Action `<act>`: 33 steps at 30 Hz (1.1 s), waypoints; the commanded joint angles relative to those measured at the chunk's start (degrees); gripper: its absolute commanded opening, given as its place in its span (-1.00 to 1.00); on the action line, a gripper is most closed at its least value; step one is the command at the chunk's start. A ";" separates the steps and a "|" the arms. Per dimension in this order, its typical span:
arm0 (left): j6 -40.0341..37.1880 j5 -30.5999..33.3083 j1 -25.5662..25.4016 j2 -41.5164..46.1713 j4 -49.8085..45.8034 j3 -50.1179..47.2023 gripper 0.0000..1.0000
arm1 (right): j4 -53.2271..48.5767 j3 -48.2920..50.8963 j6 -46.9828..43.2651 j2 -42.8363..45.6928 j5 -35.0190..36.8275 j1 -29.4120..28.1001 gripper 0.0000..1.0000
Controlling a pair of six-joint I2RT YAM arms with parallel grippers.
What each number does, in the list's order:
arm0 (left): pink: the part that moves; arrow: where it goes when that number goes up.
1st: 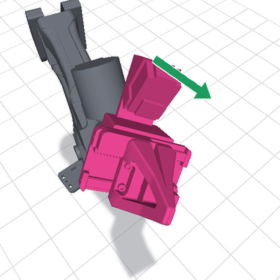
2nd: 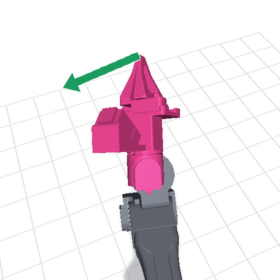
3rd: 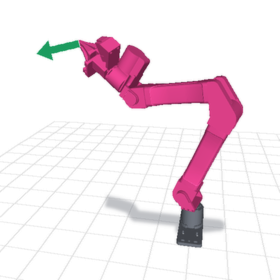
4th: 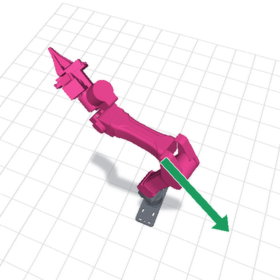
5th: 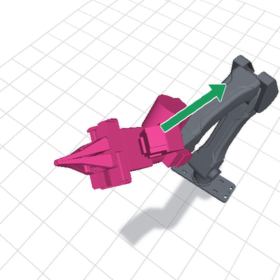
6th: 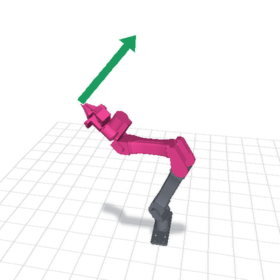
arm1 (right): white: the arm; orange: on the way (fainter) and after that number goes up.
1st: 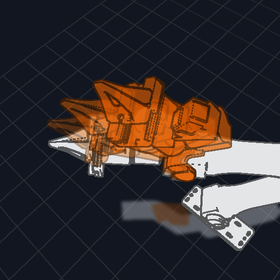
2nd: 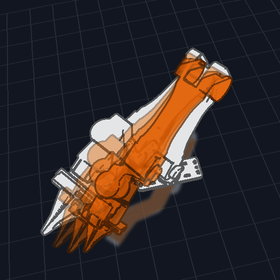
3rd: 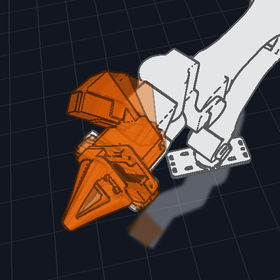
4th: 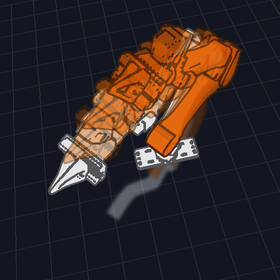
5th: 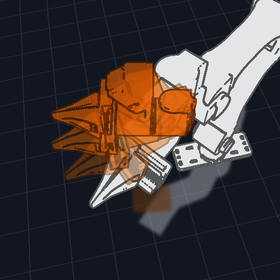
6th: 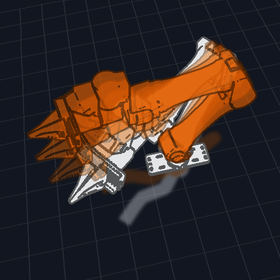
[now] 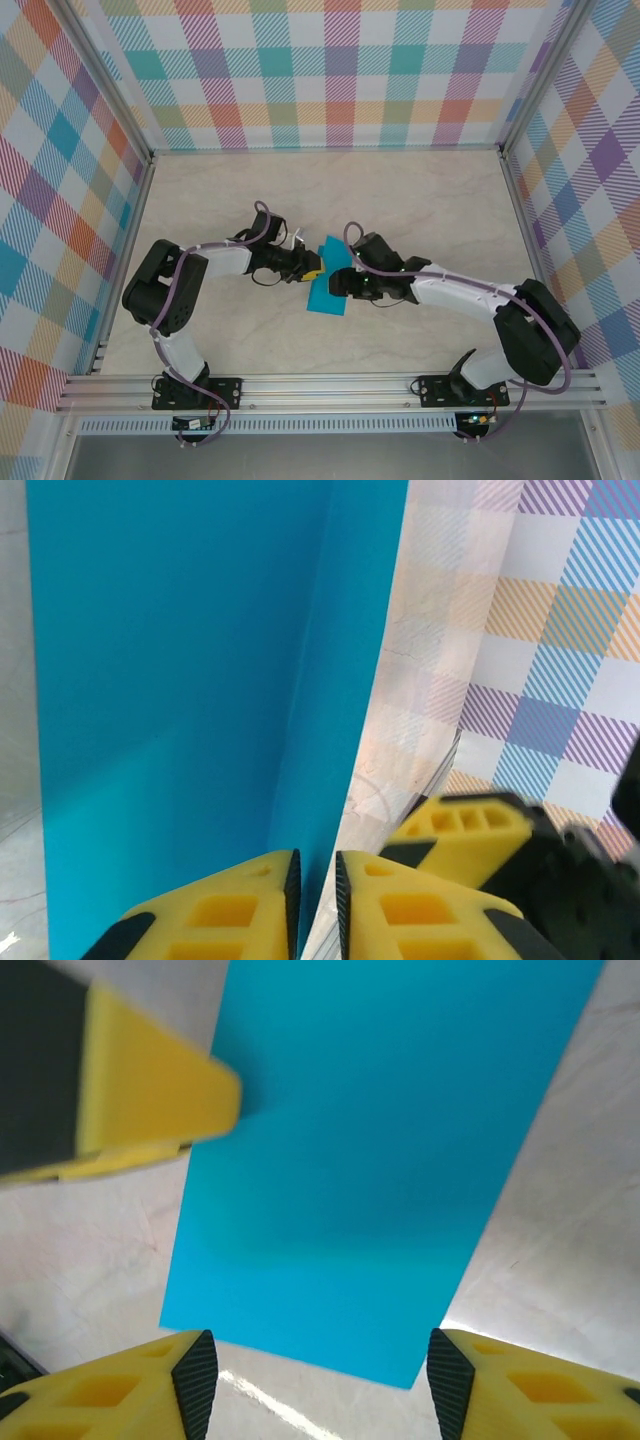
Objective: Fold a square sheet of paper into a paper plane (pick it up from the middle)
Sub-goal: Fold the triangle a second time at the center of the table.
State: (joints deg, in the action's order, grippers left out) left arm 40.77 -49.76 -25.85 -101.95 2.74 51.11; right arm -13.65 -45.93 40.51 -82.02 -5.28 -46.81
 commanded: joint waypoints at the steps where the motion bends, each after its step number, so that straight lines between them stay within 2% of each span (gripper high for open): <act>1: 0.05 1.03 -0.43 -0.79 -1.80 1.31 -0.71 | -6.65 -5.17 -4.06 -0.25 11.64 -6.61 0.25; 7: 0.46 1.20 -0.43 -0.82 -2.12 1.41 -0.76 | -13.99 -14.11 -5.40 -7.58 24.65 -17.28 0.33; 11: 0.45 1.15 -0.43 -0.71 -2.40 1.29 -0.76 | -20.01 -20.11 -3.77 -13.59 30.66 -20.33 0.35; 22: 0.01 0.72 -0.52 -0.95 -3.17 2.06 -0.76 | -23.33 -24.14 -1.32 -19.96 32.91 -21.79 0.24; 29: -0.20 0.47 -0.52 -1.02 -3.47 2.24 -0.76 | -24.58 -24.62 -1.05 -19.51 35.26 -22.34 0.15; 33: -0.11 0.69 -0.52 -0.97 -3.39 2.11 -0.76 | -25.55 -24.47 -0.35 -19.00 36.52 -22.54 -0.05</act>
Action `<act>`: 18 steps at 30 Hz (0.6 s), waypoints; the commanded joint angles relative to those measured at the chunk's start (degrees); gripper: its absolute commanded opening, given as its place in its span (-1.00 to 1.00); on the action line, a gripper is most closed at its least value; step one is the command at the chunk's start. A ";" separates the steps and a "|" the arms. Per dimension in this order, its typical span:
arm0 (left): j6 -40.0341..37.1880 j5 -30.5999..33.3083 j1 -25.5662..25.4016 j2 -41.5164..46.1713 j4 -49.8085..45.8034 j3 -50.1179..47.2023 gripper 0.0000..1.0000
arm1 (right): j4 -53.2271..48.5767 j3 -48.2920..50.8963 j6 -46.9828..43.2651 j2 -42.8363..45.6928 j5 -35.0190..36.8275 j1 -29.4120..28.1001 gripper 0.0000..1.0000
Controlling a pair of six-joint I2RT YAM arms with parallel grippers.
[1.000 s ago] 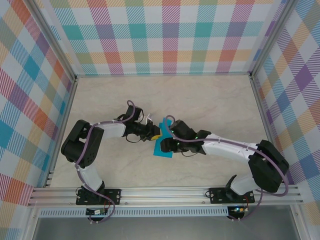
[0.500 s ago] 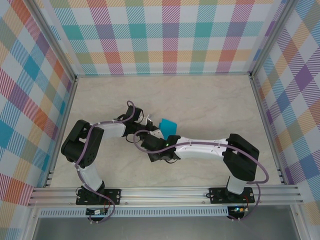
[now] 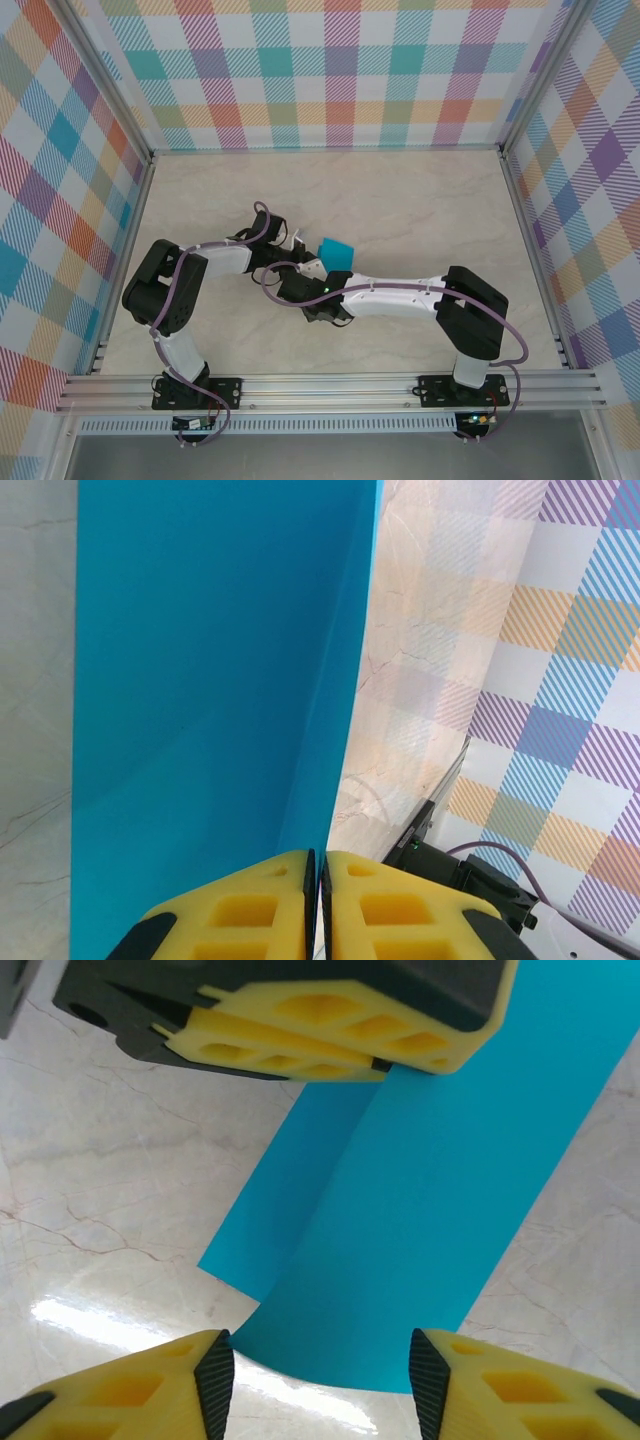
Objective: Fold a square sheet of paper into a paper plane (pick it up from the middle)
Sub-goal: Fold the triangle a second time at the center of the table.
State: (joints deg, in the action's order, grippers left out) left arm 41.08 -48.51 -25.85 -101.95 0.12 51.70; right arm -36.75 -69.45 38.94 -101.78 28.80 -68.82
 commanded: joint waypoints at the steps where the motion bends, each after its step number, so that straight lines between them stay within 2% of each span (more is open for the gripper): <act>1: -0.44 -0.67 -0.52 -0.97 -0.74 1.56 -0.76 | -2.65 -0.82 1.42 0.93 2.70 -0.53 -0.10; 7: -0.84 -0.58 -0.52 -0.79 -1.39 1.47 -0.75 | -2.78 0.17 1.76 2.52 3.13 -0.50 -0.26; 18: -0.88 -0.32 -0.52 -0.79 -1.50 1.52 -0.75 | -2.09 1.47 2.10 4.56 3.29 -0.51 -0.15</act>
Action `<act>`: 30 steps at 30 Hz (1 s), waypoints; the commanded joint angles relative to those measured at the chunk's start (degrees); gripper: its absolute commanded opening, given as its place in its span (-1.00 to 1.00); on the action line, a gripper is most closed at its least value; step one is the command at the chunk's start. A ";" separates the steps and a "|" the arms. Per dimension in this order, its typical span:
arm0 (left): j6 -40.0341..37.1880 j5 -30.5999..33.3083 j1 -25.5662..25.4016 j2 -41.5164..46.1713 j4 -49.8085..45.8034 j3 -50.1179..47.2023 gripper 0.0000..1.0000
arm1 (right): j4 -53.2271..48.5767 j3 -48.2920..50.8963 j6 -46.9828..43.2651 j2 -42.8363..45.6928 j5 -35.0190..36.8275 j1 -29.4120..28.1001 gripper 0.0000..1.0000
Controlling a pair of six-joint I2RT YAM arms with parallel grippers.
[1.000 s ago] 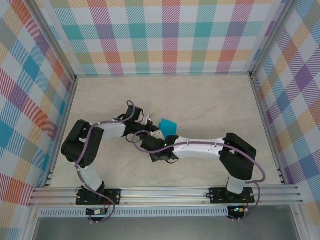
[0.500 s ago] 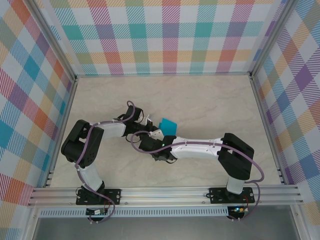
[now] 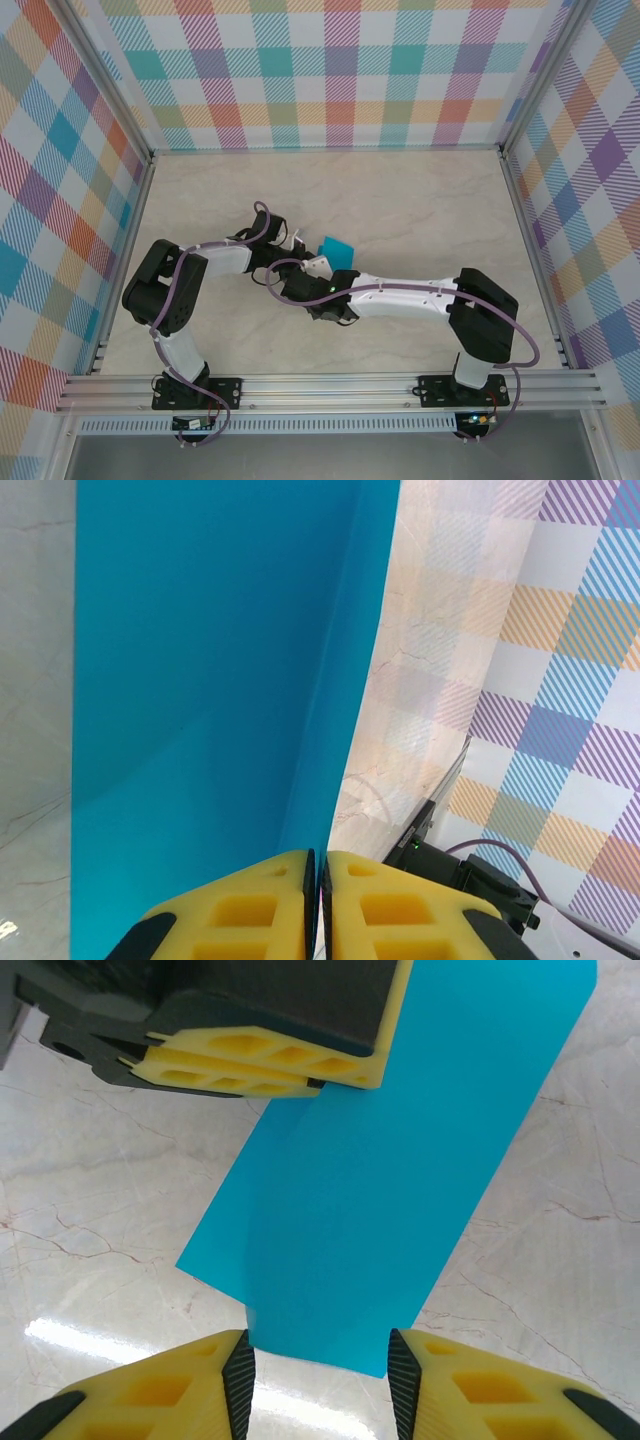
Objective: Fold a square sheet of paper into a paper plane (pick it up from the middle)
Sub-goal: Fold the triangle a second time at the center of the table.
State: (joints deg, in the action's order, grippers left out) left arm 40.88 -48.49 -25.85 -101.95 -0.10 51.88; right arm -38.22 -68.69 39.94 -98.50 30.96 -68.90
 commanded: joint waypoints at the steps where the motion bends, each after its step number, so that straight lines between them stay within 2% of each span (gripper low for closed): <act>1: -0.67 -0.35 -0.52 -0.82 -1.26 1.30 -0.75 | -0.56 0.53 1.06 1.37 1.10 -0.44 -0.12; 4: -0.73 -0.23 -0.52 -0.79 -1.31 1.22 -0.76 | -0.35 -0.08 0.85 1.56 1.11 -0.43 -0.11; 9: -0.64 -0.34 -0.47 -0.88 -1.31 1.52 -0.76 | -0.82 -0.88 0.66 0.42 1.12 -0.44 -0.24; 15: -0.72 -0.32 -0.52 -0.89 -1.41 1.49 -0.76 | -0.54 -0.41 0.56 0.58 0.83 -0.44 -0.51; 21: -0.46 0.79 -0.52 -0.18 -1.50 1.31 -0.74 | 0.86 0.22 -1.49 1.13 -0.53 -0.33 -0.89; 25: -0.40 2.83 -0.61 1.02 -2.71 1.32 -0.67 | 1.79 0.72 -2.20 1.47 -1.57 -0.01 -0.98; 30: -0.32 9.79 -0.59 4.82 -5.92 0.73 -0.39 | 4.84 3.00 -2.75 3.15 -5.73 1.76 -1.00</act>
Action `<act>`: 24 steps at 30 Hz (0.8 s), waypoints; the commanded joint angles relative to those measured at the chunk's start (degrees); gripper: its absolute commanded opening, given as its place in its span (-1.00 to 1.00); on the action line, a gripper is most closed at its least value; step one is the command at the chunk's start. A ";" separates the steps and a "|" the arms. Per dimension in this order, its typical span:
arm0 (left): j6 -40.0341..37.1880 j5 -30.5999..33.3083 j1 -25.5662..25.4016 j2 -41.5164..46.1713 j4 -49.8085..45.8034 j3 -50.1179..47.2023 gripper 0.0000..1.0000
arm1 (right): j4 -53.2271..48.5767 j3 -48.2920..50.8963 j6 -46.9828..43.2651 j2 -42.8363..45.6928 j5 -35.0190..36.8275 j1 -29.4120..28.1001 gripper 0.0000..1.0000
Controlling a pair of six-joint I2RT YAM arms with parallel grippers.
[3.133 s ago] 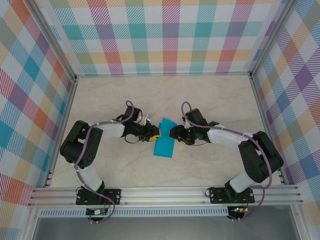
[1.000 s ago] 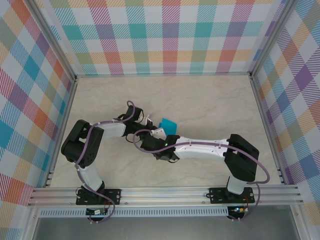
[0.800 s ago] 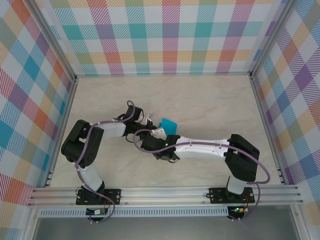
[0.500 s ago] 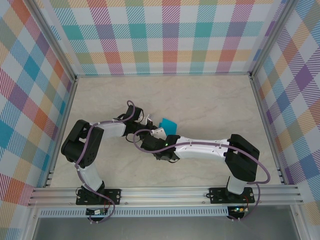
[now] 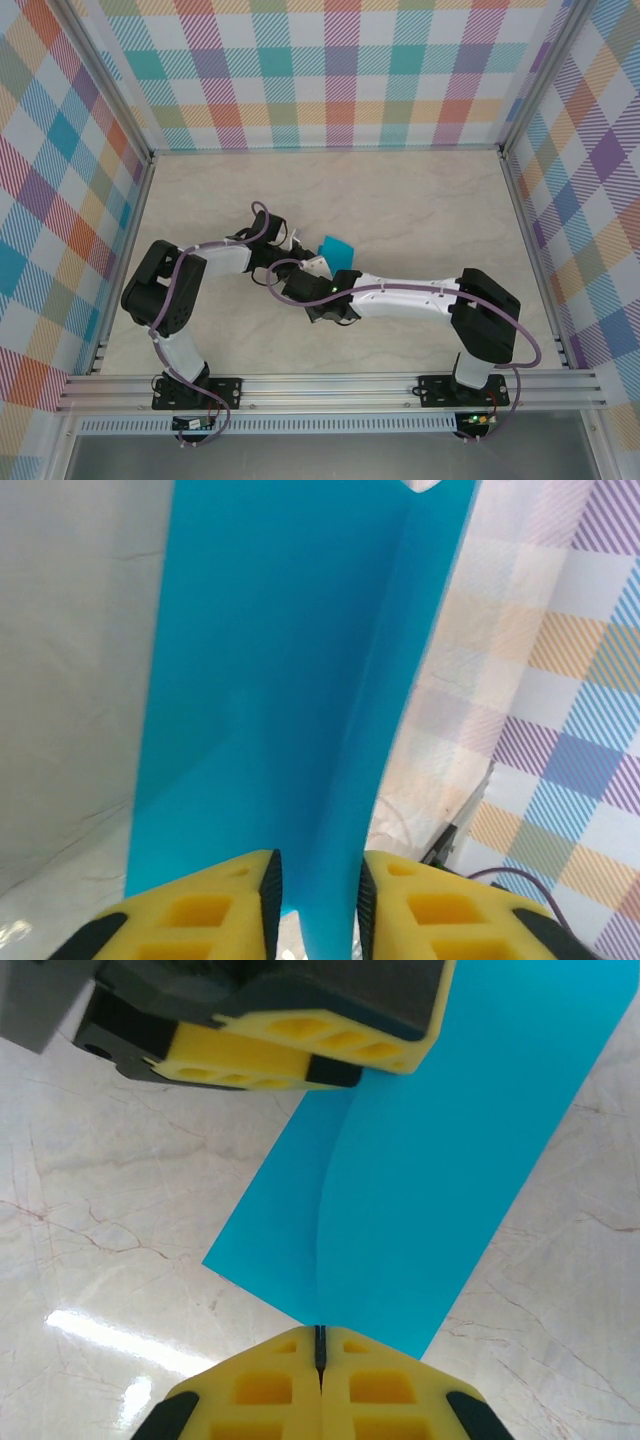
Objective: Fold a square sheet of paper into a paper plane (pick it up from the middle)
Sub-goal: Fold the triangle a second time at the center of the table.
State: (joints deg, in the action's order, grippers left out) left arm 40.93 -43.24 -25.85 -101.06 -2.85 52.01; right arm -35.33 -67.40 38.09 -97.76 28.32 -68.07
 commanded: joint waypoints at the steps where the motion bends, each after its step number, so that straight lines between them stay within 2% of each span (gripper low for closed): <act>1: -0.09 6.57 -0.60 4.78 -4.17 0.47 -0.38 | 3.21 2.50 -1.27 3.01 -4.80 1.54 -1.00; 2: 0.19 8.81 -0.63 5.84 -5.26 0.25 -0.28 | 4.50 3.23 -1.64 3.66 -6.58 2.20 -1.00; 6: 1.31 16.67 -0.61 9.84 -9.39 -0.28 -0.11 | 9.47 6.65 -2.53 5.77 -13.78 5.28 -1.00; 9: 3.33 21.61 -0.57 13.17 -10.63 -1.81 -0.03 | 13.57 9.03 -3.51 7.03 -20.38 8.35 -1.00; 16: 10.27 31.26 -1.83 20.96 -10.37 -7.73 -0.06 | 19.39 11.09 -5.47 7.25 -35.50 16.02 -1.00; 24: 15.13 38.27 -5.58 28.19 -10.38 -12.75 -0.13 | 22.33 13.75 -7.62 7.85 -45.45 23.06 -1.00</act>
State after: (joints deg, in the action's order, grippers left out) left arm 53.17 -9.34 -29.89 -75.11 -12.40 40.62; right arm -15.59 -54.81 32.42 -91.61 -10.96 -46.39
